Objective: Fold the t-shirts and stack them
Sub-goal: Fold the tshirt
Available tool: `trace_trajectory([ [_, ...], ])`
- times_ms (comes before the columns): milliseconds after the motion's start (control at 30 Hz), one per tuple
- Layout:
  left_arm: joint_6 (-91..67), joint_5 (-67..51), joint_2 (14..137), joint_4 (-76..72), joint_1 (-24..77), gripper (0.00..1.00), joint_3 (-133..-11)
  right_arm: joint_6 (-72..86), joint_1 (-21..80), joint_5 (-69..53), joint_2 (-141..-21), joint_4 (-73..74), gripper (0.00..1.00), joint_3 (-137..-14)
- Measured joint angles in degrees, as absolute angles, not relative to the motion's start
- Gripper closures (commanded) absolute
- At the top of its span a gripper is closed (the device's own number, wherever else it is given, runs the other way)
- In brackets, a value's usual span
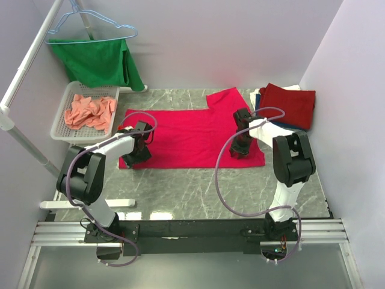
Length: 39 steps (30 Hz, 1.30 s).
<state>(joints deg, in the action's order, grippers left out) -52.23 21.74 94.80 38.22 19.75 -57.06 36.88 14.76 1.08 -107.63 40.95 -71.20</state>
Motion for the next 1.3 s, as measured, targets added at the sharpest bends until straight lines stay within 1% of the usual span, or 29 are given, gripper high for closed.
trace_trajectory([
  [367,-55.2,20.3,95.4,38.2,19.2,0.31,-55.6,37.9,14.8,1.1,-103.1,36.7,0.61,-64.5],
  [600,-56.8,18.1,92.1,36.6,18.8,0.31,-52.0,37.9,14.8,0.9,-100.1,34.9,0.62,-60.5],
  [900,-58.3,13.5,85.4,42.4,19.5,0.3,-46.2,37.8,14.9,0.6,-96.3,34.6,0.63,-56.1],
  [1167,-62.2,13.3,83.0,46.2,23.6,0.29,-44.3,38.4,16.2,0.4,-90.8,33.5,0.63,-49.9],
  [1300,-63.6,13.1,82.2,49.1,24.1,0.29,-43.8,40.0,17.0,0.4,-87.2,33.6,0.64,-46.2],
])
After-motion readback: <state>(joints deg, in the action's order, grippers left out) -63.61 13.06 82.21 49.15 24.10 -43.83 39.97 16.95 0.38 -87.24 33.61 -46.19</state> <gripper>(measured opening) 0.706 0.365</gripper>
